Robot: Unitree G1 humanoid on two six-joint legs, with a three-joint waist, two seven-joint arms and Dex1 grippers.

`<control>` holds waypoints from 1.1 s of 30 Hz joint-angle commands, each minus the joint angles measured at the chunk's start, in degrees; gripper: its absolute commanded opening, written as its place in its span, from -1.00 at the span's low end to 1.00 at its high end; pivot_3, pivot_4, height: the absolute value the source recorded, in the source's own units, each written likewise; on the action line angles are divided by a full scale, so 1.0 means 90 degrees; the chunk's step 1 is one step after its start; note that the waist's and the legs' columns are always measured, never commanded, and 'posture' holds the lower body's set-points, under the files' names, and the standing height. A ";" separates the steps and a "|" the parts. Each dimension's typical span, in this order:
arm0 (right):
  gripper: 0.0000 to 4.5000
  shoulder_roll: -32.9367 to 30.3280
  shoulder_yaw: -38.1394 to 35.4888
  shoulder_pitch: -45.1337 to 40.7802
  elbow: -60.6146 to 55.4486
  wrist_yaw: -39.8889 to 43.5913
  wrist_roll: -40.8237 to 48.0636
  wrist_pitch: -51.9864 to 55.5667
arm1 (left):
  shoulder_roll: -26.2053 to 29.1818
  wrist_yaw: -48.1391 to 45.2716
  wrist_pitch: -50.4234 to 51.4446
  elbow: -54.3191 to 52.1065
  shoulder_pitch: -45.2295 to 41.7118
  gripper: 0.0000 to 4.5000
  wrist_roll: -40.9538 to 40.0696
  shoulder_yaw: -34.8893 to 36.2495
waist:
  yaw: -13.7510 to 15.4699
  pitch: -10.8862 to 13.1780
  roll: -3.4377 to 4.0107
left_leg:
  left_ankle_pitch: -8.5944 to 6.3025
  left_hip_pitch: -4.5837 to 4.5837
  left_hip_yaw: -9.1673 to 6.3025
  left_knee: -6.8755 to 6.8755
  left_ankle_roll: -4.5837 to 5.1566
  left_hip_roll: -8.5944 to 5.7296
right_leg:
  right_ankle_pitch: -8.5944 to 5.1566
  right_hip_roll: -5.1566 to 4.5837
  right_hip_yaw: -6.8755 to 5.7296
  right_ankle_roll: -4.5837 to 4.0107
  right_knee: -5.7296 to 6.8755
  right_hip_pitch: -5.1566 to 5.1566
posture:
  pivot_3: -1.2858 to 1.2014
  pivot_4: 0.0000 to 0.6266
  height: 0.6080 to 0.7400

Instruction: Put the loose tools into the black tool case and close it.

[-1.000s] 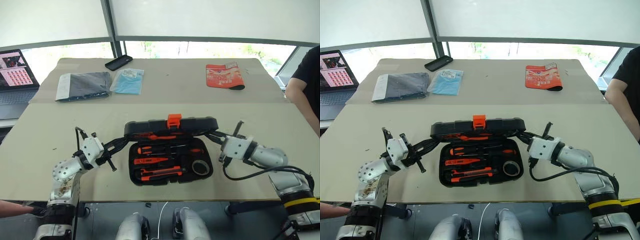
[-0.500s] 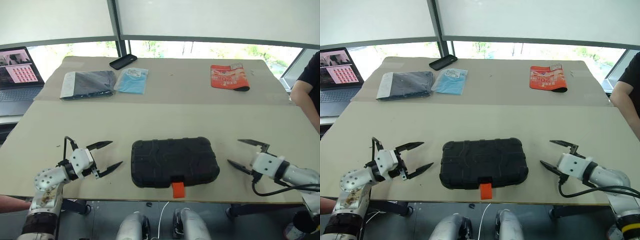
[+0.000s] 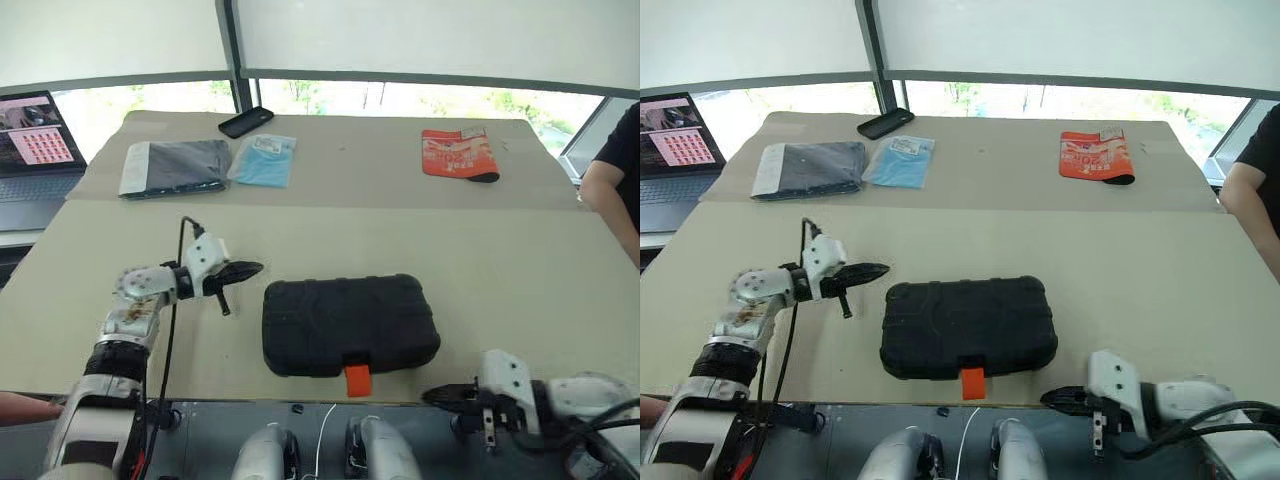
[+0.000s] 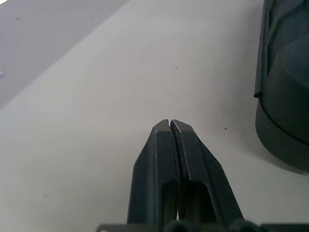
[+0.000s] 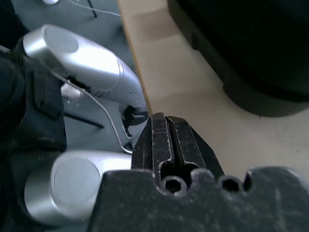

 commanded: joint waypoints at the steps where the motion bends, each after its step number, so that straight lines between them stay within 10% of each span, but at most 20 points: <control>1: -1.00 0.0346 0.0161 -0.0523 -0.0338 -0.0396 -0.0064 0.0696 | -0.0153 -0.0176 -0.0216 0.0142 -0.0127 -0.97 0.0063 -0.0093 | 0.0011 0.0002 -0.0003 | 0.0002 -0.0003 0.0000 0.0001 -0.0004 -0.0001 | 0.0000 -0.0002 -0.0001 0.0000 -0.0001 -0.0001 | 0.03 -0.52 1.00; 19: -1.00 0.2200 0.0804 -0.3663 0.3290 -0.1101 -0.2515 -0.1881 | -0.0134 0.1045 0.1061 -0.1993 0.1687 -0.97 -0.0711 0.0996 | -0.0134 0.0009 -0.0035 | 0.0046 0.0012 0.0004 0.0006 -0.0069 0.0008 | -0.0009 -0.0014 0.0010 -0.0024 0.0039 -0.0006 | 0.03 -0.52 1.00; 27: -1.00 0.1862 0.0203 -0.3186 0.3156 -0.0739 -0.1997 -0.1975 | 0.0225 0.0956 0.2088 -0.2917 0.1455 -0.97 -0.1603 0.1476 | -0.0054 0.0010 -0.0033 | 0.0039 0.0012 -0.0004 0.0007 -0.0057 0.0006 | -0.0009 -0.0026 0.0002 -0.0022 0.0045 -0.0002 | 0.03 -0.52 1.00; 33: -1.00 0.1342 -0.0411 -0.1606 0.1857 -0.0528 -0.1496 -0.1345 | -0.0012 0.0108 0.3013 -0.3074 -0.0072 -0.97 -0.1745 0.0432 | 0.0100 0.0008 -0.0028 | 0.0044 0.0007 -0.0001 0.0016 -0.0064 -0.0004 | -0.0009 -0.0018 -0.0003 -0.0020 0.0038 0.0012 | 0.03 -0.52 1.00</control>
